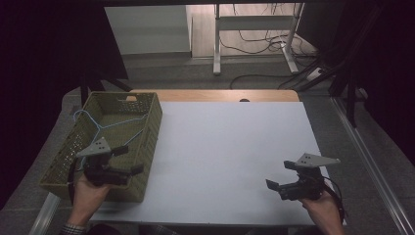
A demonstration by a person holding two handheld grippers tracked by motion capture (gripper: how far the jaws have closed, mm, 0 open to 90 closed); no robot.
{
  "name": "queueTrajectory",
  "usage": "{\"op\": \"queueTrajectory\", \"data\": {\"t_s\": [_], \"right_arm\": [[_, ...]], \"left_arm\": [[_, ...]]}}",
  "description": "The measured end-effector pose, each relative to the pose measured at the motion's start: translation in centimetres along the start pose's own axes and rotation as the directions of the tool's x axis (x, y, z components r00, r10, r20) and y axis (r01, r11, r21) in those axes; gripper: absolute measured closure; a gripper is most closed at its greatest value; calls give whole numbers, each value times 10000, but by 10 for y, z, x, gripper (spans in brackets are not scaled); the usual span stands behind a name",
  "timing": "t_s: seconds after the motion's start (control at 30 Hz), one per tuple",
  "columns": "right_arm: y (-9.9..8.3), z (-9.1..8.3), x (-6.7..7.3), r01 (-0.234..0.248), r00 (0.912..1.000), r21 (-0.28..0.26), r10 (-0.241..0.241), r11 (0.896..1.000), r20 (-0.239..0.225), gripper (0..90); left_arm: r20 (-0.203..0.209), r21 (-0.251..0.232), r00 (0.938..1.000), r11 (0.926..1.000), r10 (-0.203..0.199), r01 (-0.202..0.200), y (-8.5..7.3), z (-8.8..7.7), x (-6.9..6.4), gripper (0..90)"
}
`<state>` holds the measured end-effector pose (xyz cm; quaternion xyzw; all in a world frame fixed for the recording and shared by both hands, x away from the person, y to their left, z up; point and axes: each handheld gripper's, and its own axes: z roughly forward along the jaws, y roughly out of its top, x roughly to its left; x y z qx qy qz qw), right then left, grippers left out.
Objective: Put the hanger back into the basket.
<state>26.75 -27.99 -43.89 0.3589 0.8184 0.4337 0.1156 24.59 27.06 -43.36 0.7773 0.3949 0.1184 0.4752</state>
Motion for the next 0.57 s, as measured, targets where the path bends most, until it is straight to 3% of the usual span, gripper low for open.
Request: {"op": "queueTrajectory", "data": {"t_s": [0.2, 0.3, 0.57], "right_arm": [[-5, 3, 2, 119, 9999, 121, -120, 9999, 18, 31], [-7, 6, 3, 252, 9997, 257, -254, 9994, 59, 31], [-9, 9, 2, 309, 9995, 384, -313, 9988, 97, 31]], "left_arm": [[-276, 345, 9994, 9992, 205, -195, -13, 6, -11, 21], [-840, 856, 9943, 9946, 652, -580, -22, 12, -17, 14], [-989, 786, 9928, 9951, 677, -600, -24, 12, -13, 14]]}}
